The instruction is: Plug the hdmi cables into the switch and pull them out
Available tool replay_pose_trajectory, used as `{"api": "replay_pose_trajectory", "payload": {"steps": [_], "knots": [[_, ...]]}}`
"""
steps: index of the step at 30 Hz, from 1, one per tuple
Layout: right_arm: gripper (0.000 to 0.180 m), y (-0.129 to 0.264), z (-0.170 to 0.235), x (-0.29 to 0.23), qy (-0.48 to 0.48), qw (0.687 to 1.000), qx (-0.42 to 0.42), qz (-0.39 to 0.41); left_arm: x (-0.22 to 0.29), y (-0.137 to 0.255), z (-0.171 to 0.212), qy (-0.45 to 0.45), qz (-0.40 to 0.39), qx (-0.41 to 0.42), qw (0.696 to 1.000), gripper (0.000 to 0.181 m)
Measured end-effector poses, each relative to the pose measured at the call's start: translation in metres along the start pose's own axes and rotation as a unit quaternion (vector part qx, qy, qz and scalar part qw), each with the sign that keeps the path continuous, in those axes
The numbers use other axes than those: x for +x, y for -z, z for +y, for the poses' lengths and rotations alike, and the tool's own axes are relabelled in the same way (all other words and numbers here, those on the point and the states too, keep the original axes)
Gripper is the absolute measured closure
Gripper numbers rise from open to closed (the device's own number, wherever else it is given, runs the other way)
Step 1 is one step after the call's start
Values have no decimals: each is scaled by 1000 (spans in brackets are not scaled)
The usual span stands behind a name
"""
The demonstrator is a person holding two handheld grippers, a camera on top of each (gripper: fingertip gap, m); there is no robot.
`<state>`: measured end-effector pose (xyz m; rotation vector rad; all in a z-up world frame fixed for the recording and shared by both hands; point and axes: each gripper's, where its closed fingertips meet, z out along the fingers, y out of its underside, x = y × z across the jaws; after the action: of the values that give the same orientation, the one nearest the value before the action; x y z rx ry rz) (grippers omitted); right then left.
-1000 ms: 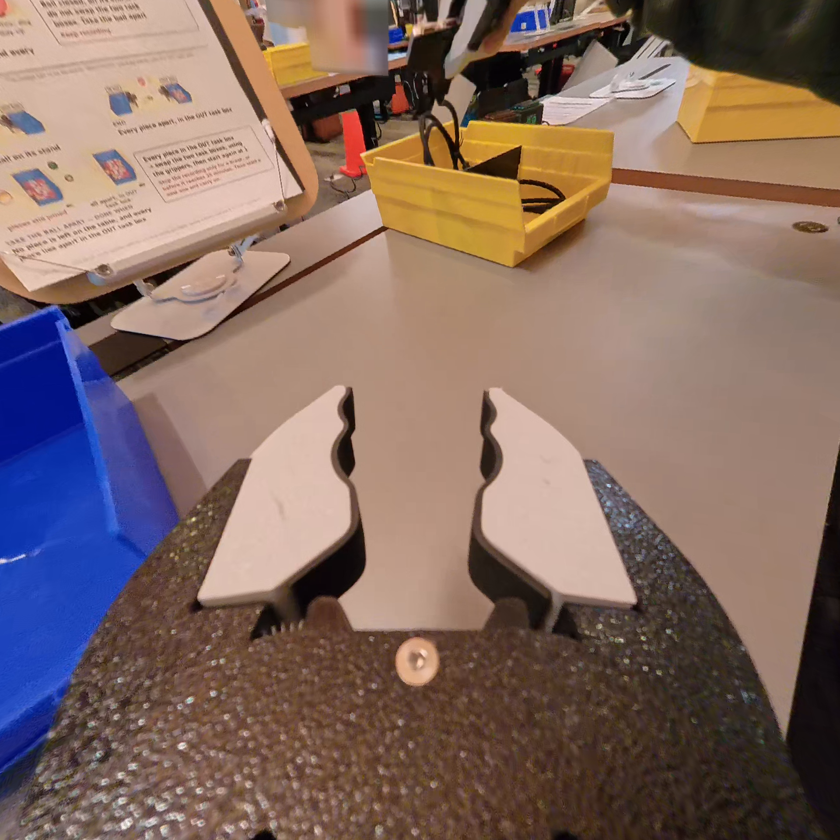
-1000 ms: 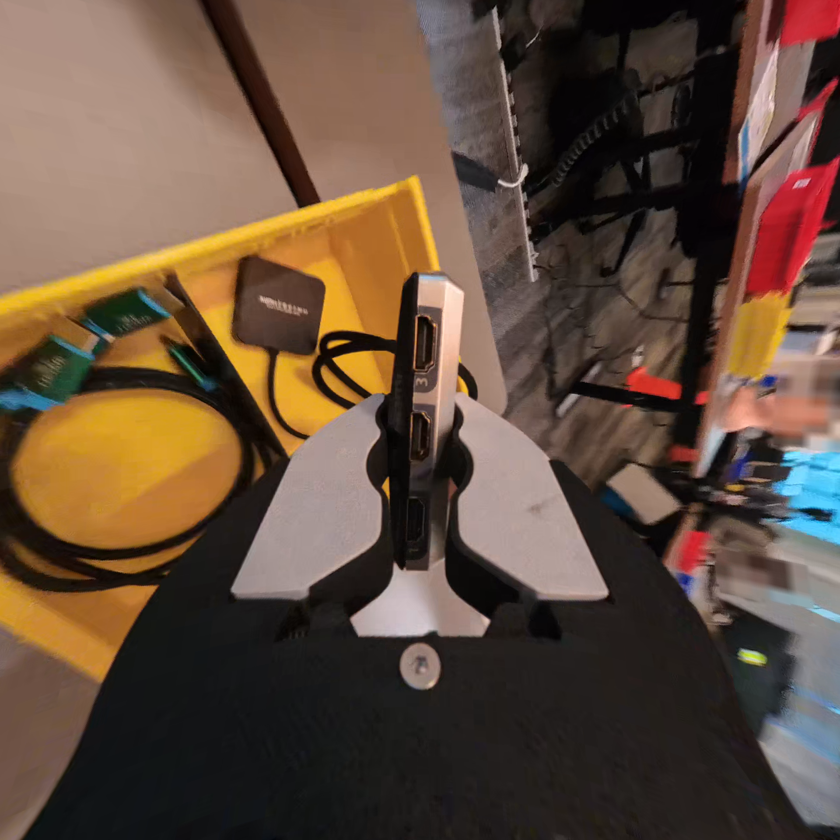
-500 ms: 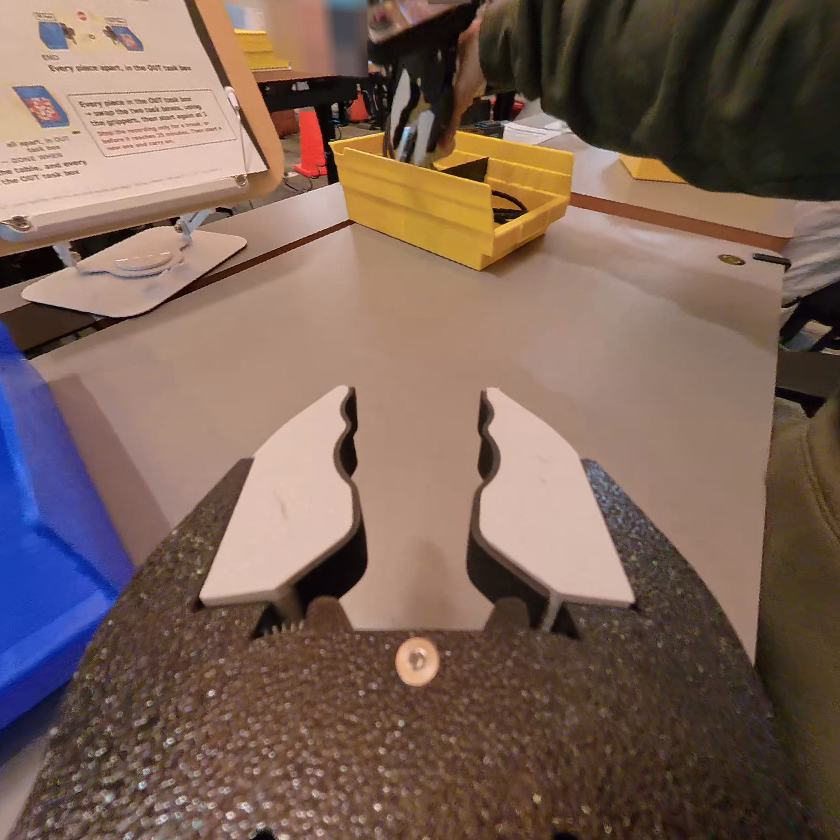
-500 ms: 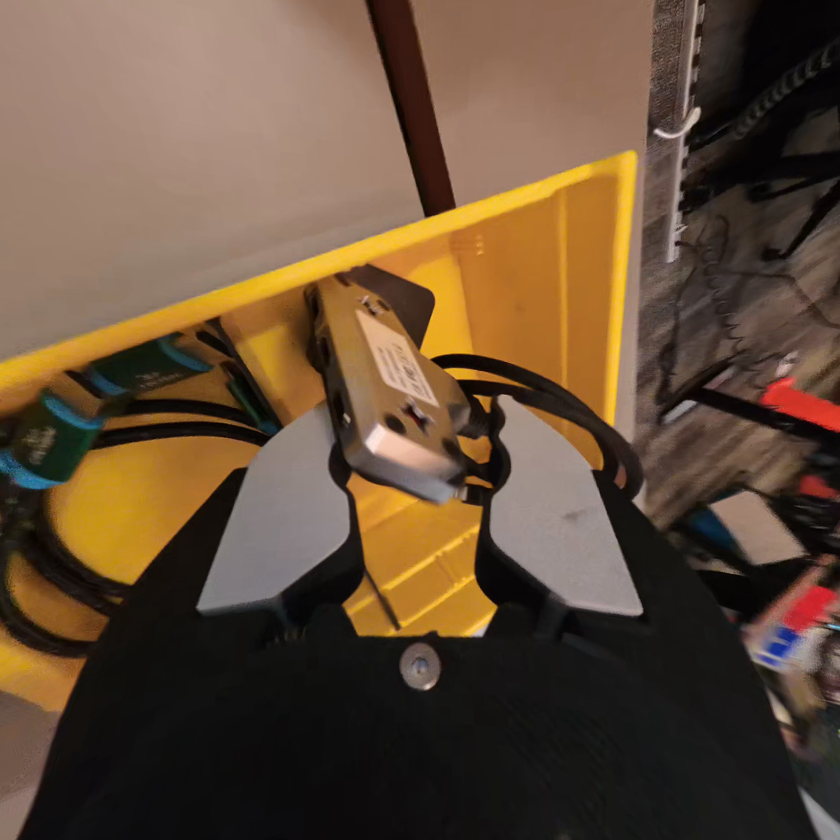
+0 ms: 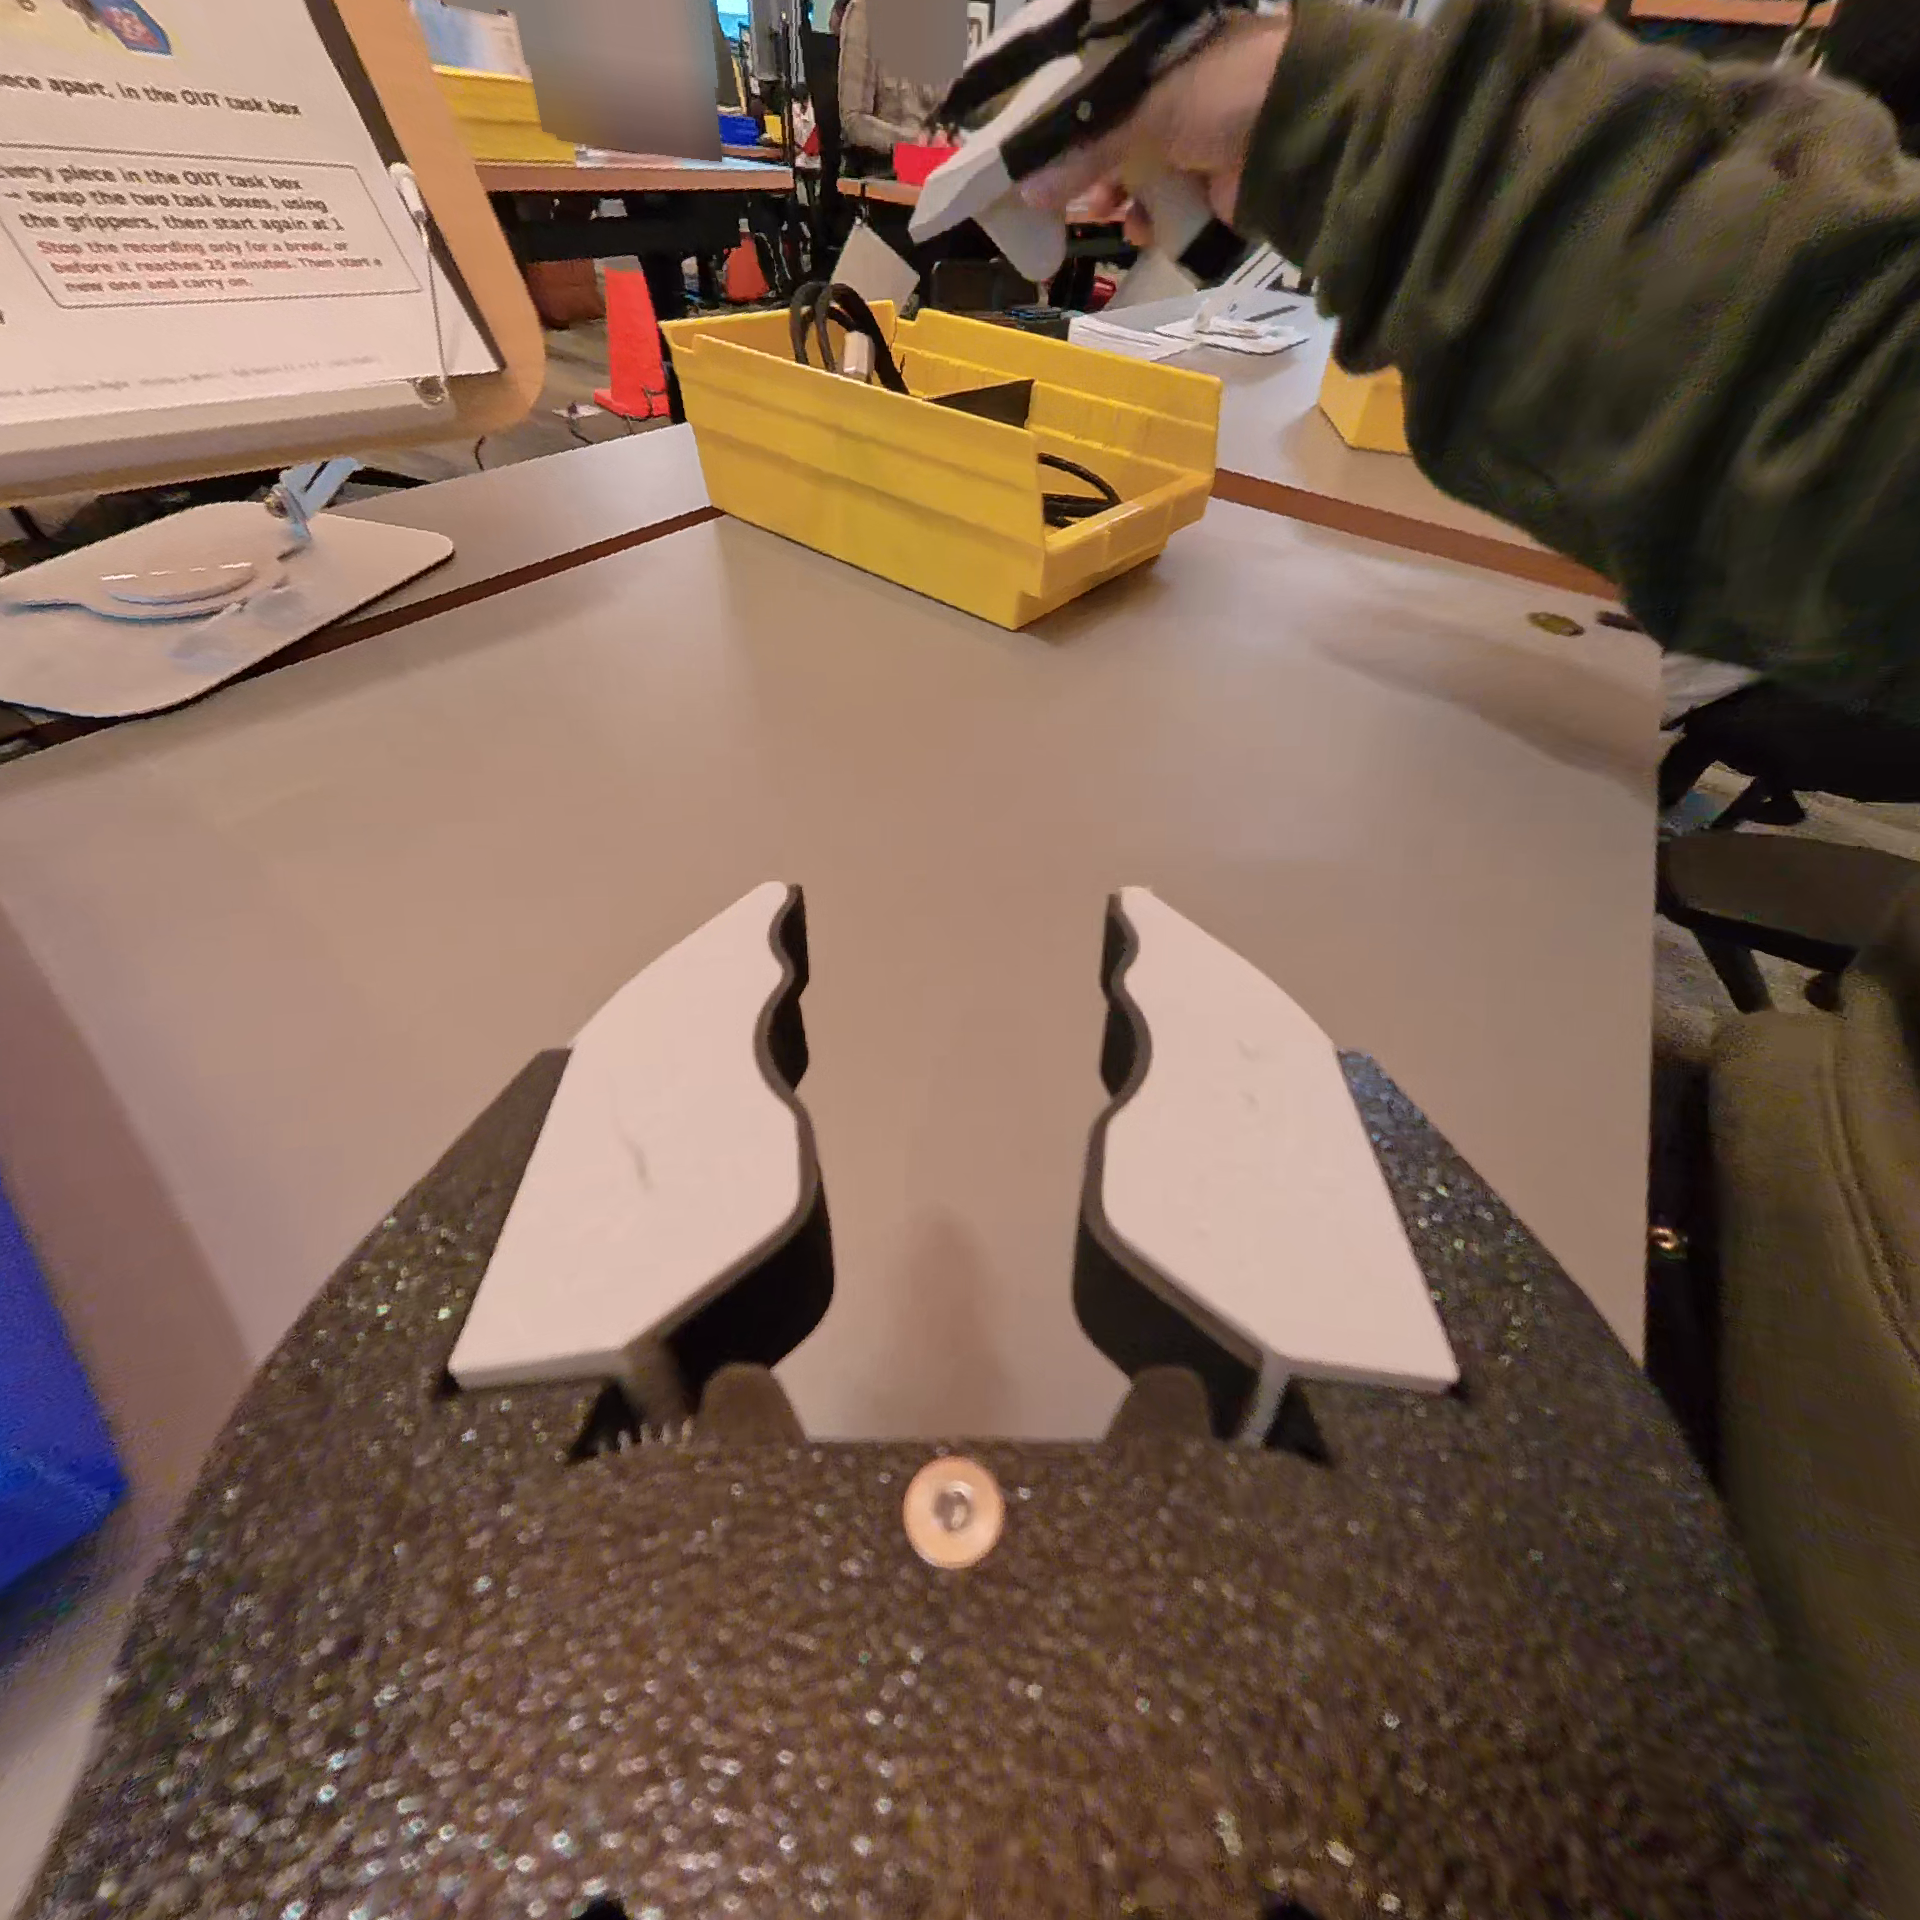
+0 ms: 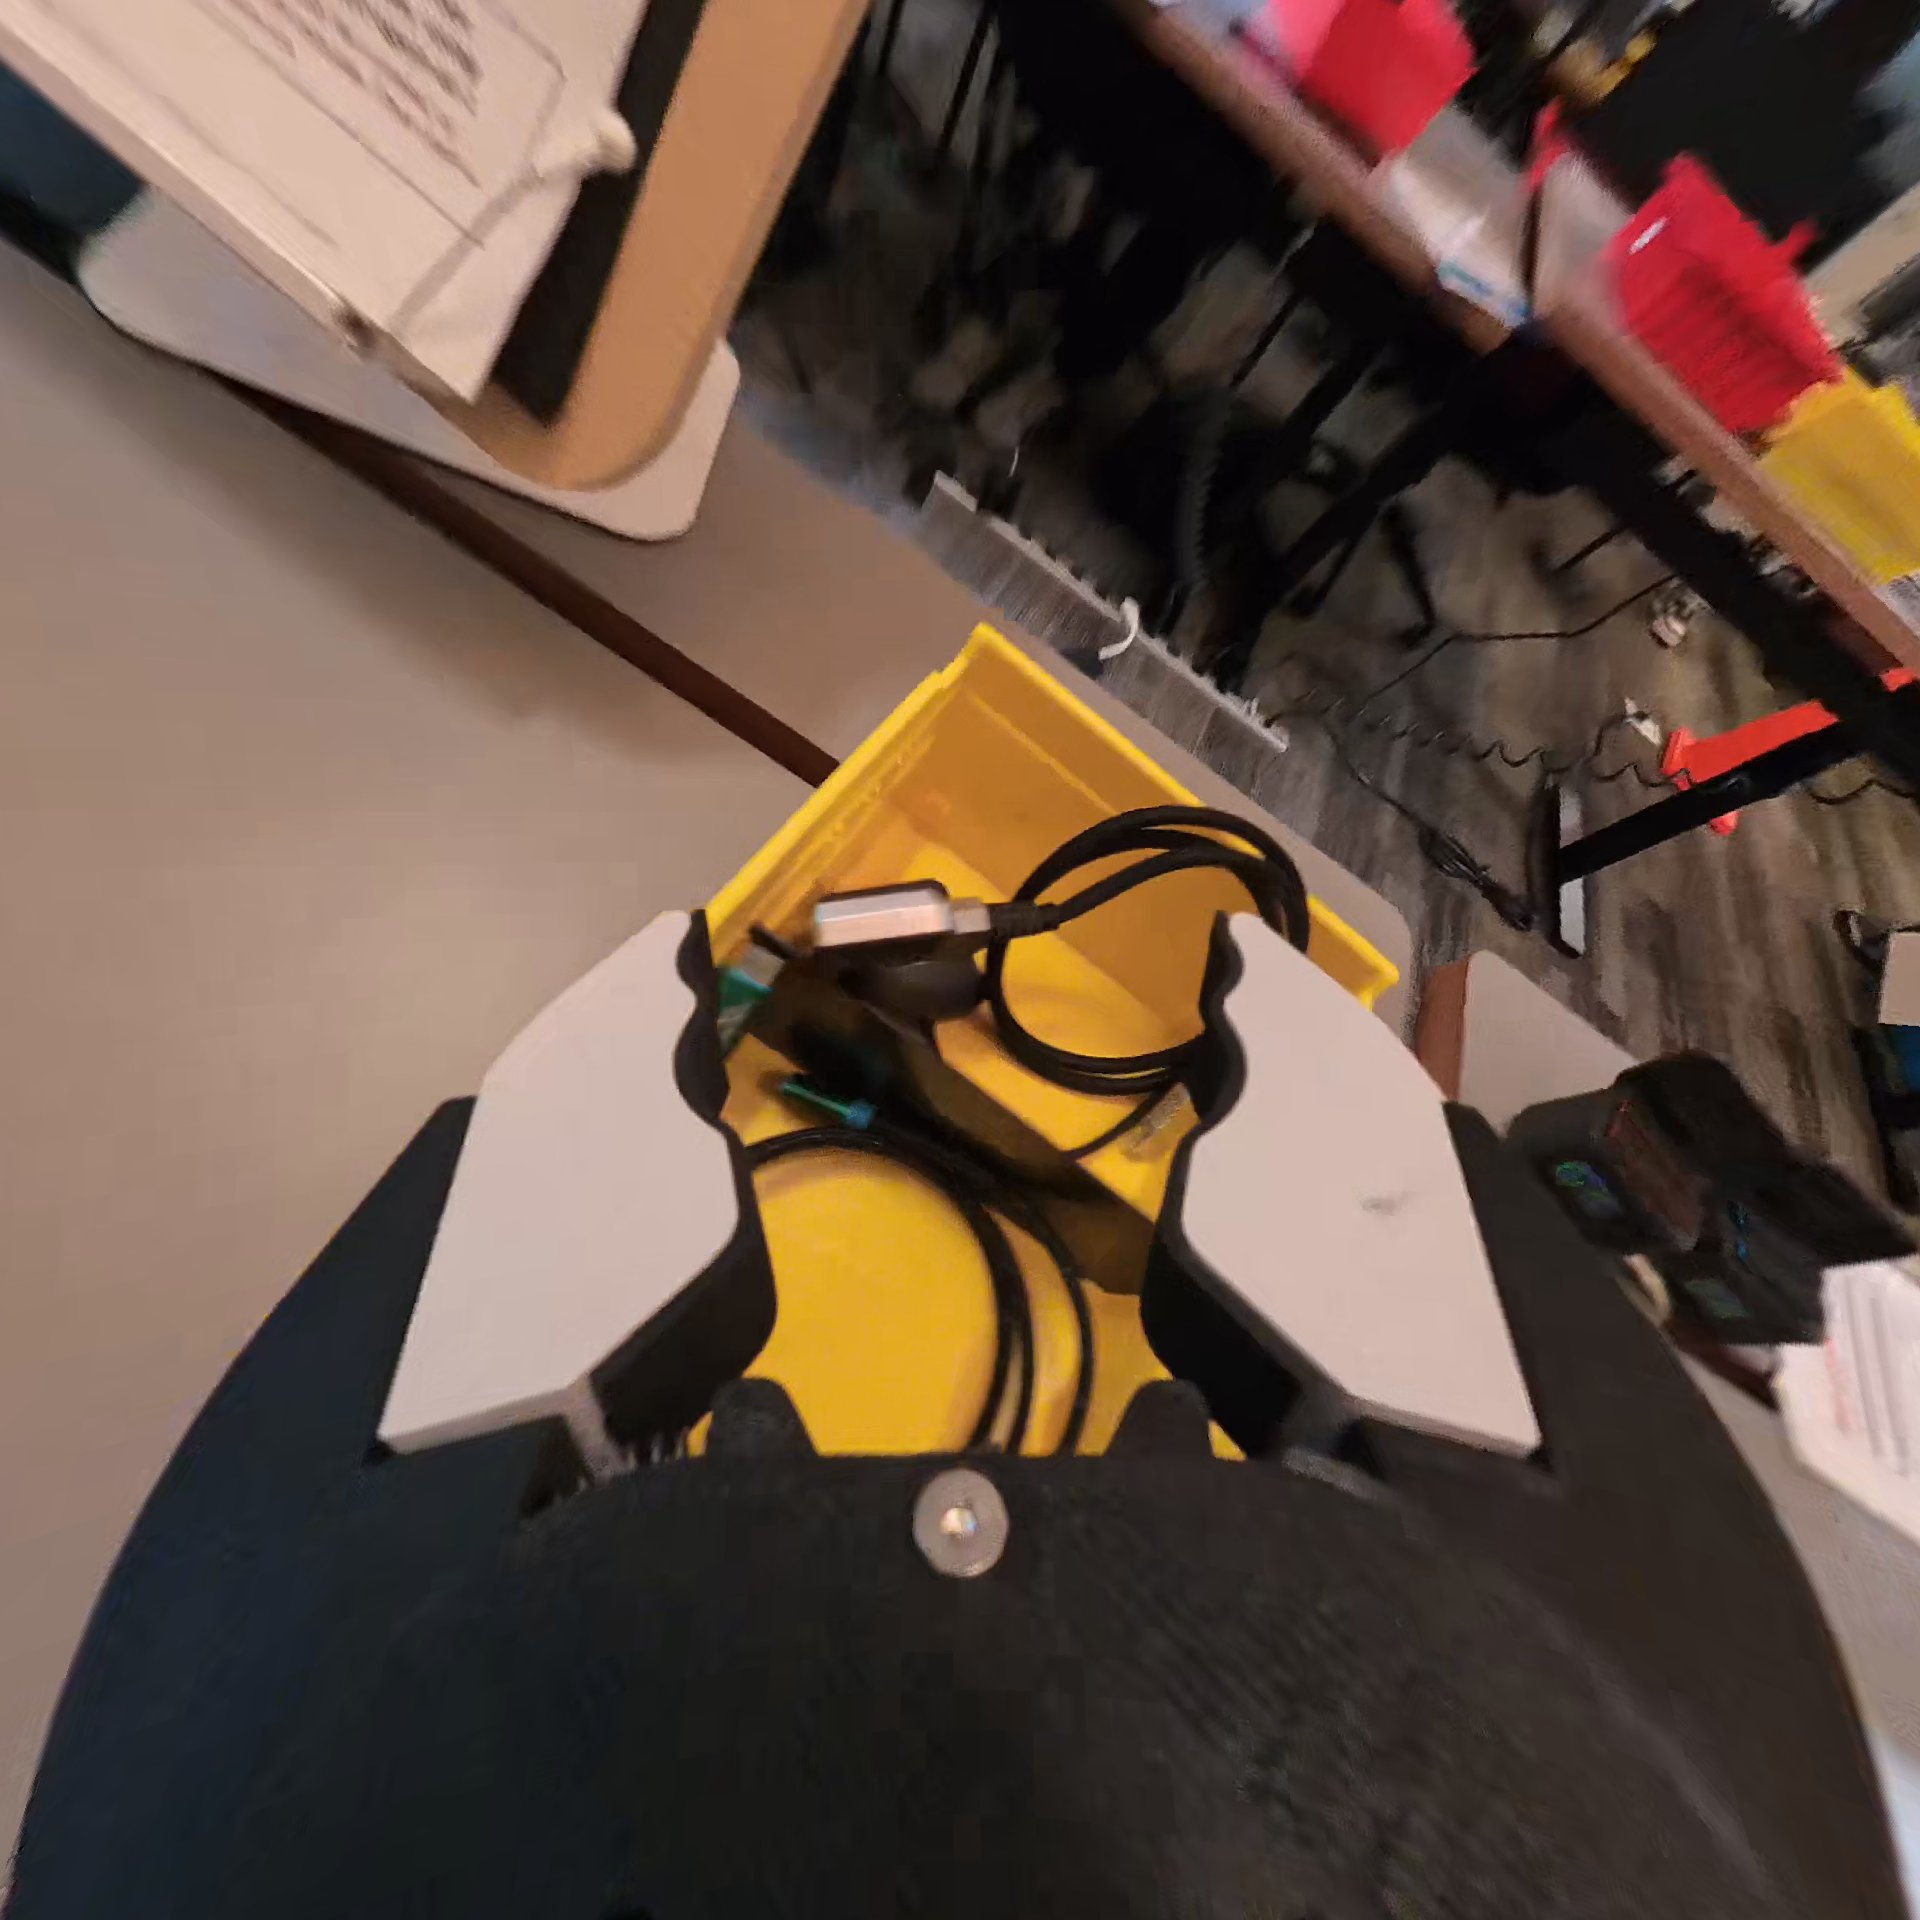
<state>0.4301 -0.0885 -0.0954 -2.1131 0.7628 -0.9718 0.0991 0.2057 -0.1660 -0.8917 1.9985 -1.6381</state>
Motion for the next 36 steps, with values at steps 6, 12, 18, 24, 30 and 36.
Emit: {"api": "replay_pose_trajectory", "payload": {"steps": [6,12,18,24,30,36], "knots": [[81,57,48,-53,-99,994,39,33,41,0,17,-9,14,-9,1000,119],[74,96,89,-108,-131,990,29,42,57,2,31,-22,-31,-24,999,106],[66,104,101,-132,-114,990,-11,85,51,-7,21,-24,-80,-20,996,86],[58,107,82,-152,-104,989,6,103,59,-19,-7,5,-99,30,995,67],[56,121,55,-183,-132,985,60,97,86,-37,-43,64,-36,71,995,59],[55,148,47,-222,-133,986,60,81,146,-30,-73,22,33,91,995,56]]}}
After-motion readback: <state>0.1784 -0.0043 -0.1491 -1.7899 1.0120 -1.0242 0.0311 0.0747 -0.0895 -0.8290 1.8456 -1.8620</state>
